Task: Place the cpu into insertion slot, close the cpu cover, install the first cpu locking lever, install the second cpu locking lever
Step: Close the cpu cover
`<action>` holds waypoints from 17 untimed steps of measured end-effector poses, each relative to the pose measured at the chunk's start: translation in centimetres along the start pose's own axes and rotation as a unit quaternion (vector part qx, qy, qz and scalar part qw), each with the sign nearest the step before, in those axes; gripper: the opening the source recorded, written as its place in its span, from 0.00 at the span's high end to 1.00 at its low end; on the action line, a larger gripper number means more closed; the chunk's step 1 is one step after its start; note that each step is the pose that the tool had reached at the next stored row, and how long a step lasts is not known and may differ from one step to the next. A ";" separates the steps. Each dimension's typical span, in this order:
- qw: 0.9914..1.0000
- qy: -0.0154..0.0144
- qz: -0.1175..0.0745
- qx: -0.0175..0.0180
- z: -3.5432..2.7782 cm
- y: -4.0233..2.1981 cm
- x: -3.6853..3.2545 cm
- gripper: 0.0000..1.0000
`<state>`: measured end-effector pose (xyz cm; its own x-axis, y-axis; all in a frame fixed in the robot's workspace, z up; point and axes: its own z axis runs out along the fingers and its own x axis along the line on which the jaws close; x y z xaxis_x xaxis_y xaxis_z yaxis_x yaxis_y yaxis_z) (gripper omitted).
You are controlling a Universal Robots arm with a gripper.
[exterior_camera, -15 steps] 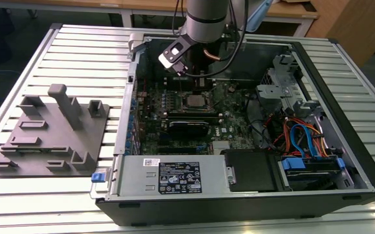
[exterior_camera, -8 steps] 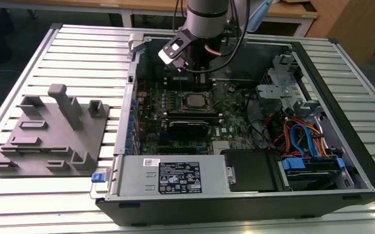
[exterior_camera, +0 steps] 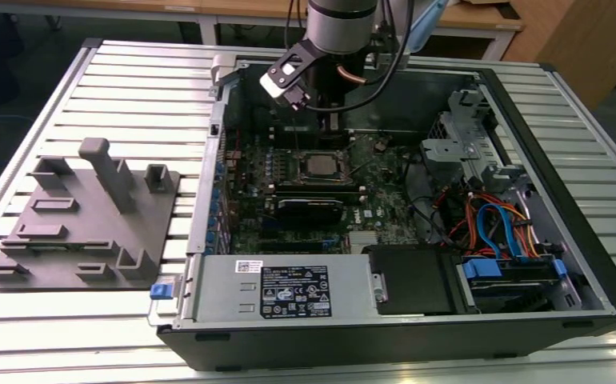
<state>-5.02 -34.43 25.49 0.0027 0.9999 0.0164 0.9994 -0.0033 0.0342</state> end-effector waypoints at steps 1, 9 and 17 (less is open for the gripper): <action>1.000 0.000 0.000 0.000 -0.01 0.00 0.00 0.90; 1.000 0.000 0.000 0.001 -0.01 0.00 0.00 0.90; 1.000 0.000 0.000 0.001 -0.92 0.03 0.01 0.90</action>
<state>-5.02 -34.43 26.41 0.0027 0.9999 0.0163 0.9994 -0.0033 0.0332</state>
